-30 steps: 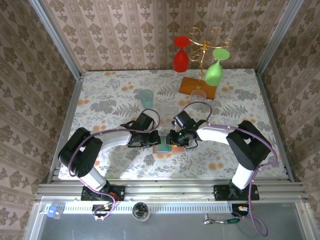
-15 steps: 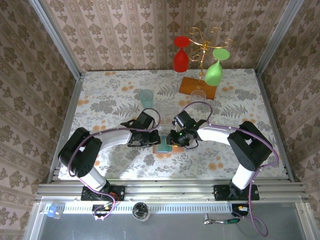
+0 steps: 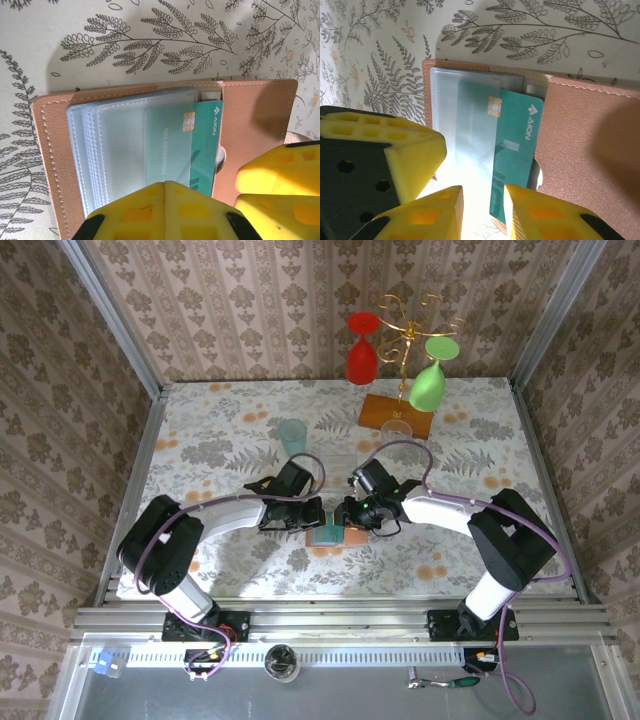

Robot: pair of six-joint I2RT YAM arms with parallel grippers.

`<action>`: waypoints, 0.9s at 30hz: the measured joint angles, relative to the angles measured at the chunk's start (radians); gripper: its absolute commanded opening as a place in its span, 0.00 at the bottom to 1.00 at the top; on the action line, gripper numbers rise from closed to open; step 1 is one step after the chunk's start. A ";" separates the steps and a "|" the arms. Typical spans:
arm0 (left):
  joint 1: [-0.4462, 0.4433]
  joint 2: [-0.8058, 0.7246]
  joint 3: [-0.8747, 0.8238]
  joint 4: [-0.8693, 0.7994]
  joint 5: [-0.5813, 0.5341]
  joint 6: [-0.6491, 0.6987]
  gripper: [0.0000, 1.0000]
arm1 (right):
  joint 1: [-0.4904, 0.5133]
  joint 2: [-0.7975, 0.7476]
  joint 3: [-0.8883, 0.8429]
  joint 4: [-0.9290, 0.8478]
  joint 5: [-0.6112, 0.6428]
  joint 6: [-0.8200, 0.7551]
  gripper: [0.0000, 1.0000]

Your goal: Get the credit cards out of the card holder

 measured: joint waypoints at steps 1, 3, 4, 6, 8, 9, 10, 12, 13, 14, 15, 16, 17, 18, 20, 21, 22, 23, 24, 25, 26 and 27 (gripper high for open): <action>0.000 0.002 0.000 0.003 0.002 0.000 0.02 | -0.002 -0.001 -0.005 0.005 0.000 0.002 0.28; -0.002 0.011 -0.001 0.010 0.005 0.000 0.02 | -0.004 -0.001 -0.014 0.013 0.000 0.003 0.28; -0.003 0.015 -0.002 0.015 0.007 0.000 0.02 | -0.005 -0.001 -0.019 0.018 0.000 0.003 0.28; -0.004 0.023 -0.009 0.024 0.011 0.000 0.00 | -0.008 -0.001 -0.026 0.022 -0.001 0.005 0.28; -0.004 0.029 -0.018 0.028 0.015 0.000 0.00 | -0.012 0.000 -0.028 0.023 -0.003 0.006 0.28; -0.004 0.031 -0.020 0.031 0.016 0.000 0.00 | -0.014 0.001 -0.028 0.025 -0.006 0.006 0.28; -0.004 0.031 -0.020 0.032 0.018 -0.001 0.00 | -0.015 0.002 -0.028 0.028 -0.006 0.009 0.28; -0.004 0.031 -0.020 0.035 0.018 0.000 0.00 | -0.016 0.009 -0.029 0.043 -0.010 0.013 0.28; -0.004 0.031 -0.020 0.035 0.018 -0.001 0.00 | -0.016 0.013 -0.029 0.050 -0.010 0.018 0.28; -0.004 0.031 -0.020 0.035 0.018 -0.001 0.00 | -0.016 0.016 -0.029 0.052 -0.011 0.021 0.27; -0.004 0.031 -0.021 0.035 0.018 0.000 0.00 | -0.016 0.018 -0.029 0.055 -0.011 0.024 0.27; -0.004 0.031 -0.021 0.035 0.018 0.000 0.00 | -0.018 0.021 -0.029 0.059 -0.012 0.026 0.27; -0.004 0.031 -0.021 0.036 0.018 -0.001 0.00 | -0.018 0.024 -0.029 0.063 -0.013 0.028 0.27; -0.004 0.031 -0.021 0.036 0.018 -0.001 0.00 | -0.019 0.029 -0.029 0.066 -0.013 0.028 0.27; -0.004 0.031 -0.021 0.036 0.018 -0.001 0.02 | -0.023 0.037 -0.031 0.068 -0.014 0.029 0.27; -0.004 0.031 -0.022 0.038 0.018 -0.001 0.02 | -0.023 0.039 -0.034 0.070 -0.013 0.029 0.27; -0.004 0.031 -0.025 0.043 0.019 -0.001 0.02 | -0.025 0.041 -0.036 0.070 -0.014 0.029 0.27; -0.004 0.030 -0.028 0.049 0.019 -0.002 0.02 | -0.026 0.043 -0.038 0.070 -0.013 0.029 0.27; -0.004 0.026 -0.032 0.054 0.019 -0.005 0.03 | -0.026 0.045 -0.039 0.070 -0.014 0.029 0.27; -0.003 0.021 -0.034 0.055 0.019 -0.005 0.03 | -0.026 0.046 -0.040 0.070 -0.014 0.029 0.27; -0.003 0.017 -0.035 0.055 0.018 -0.006 0.03 | -0.026 0.047 -0.040 0.070 -0.014 0.029 0.27; -0.003 0.011 -0.035 0.055 0.018 -0.006 0.03 | -0.026 0.048 -0.040 0.071 -0.014 0.029 0.27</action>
